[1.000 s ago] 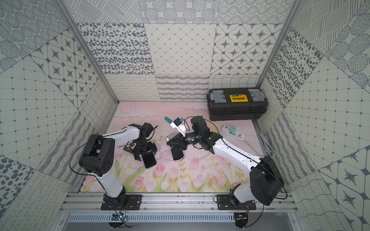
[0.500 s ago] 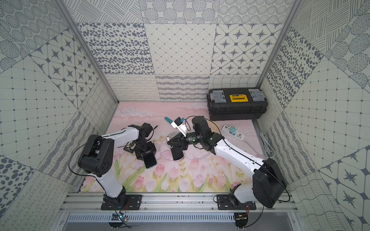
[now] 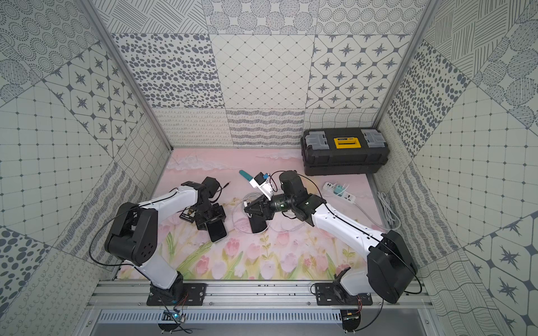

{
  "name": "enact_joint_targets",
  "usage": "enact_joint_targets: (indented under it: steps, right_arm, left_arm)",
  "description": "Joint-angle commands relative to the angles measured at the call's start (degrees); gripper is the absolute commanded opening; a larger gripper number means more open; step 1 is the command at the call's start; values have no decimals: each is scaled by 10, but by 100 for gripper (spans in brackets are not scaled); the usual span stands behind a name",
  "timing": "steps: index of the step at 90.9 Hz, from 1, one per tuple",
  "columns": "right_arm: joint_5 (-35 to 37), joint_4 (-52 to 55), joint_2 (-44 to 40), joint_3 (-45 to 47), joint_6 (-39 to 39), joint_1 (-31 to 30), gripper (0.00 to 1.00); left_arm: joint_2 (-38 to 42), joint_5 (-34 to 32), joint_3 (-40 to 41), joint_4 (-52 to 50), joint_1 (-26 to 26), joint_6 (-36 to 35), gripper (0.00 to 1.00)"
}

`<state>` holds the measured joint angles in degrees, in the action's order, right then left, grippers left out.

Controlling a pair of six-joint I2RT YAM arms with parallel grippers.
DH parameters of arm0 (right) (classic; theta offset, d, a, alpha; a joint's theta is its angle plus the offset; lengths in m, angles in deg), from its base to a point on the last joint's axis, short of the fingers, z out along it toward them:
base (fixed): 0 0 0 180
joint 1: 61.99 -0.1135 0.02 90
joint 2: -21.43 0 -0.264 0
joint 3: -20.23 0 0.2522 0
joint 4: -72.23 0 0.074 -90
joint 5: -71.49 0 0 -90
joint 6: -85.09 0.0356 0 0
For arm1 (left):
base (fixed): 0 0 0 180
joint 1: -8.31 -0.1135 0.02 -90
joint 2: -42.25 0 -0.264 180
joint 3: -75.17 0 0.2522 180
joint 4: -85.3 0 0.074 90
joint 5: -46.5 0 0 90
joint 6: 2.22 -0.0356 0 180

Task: Plug the charging cable into the phone
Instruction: Pick up the phone at the center of the board, then insert the charging cable into the phone.

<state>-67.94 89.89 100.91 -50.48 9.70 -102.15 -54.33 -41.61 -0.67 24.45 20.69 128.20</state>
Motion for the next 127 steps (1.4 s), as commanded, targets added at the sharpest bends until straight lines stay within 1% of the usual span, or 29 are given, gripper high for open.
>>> enact_joint_targets:
  steps: [1, 14, 20, 25, 40, 57, 77, 103, 127]
  right_arm:
    - [-10, -10, 1, 3, 17, -4, 0]
    - [-1, 11, 62, -14, 14, -13, 0]
    - [6, 30, 93, -29, -3, -29, 0]
    - [14, 47, 120, -42, -14, -41, 0]
    - [-4, 66, 212, -77, -13, -62, 0]
    - [-22, 66, 271, -106, -23, -75, 0]
    - [-28, 65, 298, -123, -23, -75, 0]
    - [-50, 66, 357, -180, -3, -60, 0]
    - [-57, 65, 368, -183, -13, -51, 0]
  left_arm:
    - [46, -8, -22, -6, 4, 23, 0]
    - [46, 23, -29, 7, 4, 44, 0]
    - [42, 39, -29, 22, 4, 56, 0]
    - [35, 40, -34, 26, 2, 63, 0]
    - [31, 51, -55, 23, -12, 75, 0]
    - [39, 66, -67, 16, -25, 88, 0]
    - [44, 83, -67, 18, -37, 89, 0]
    - [71, 110, -54, 30, -39, 82, 0]
    - [76, 107, -57, 16, -42, 87, 0]
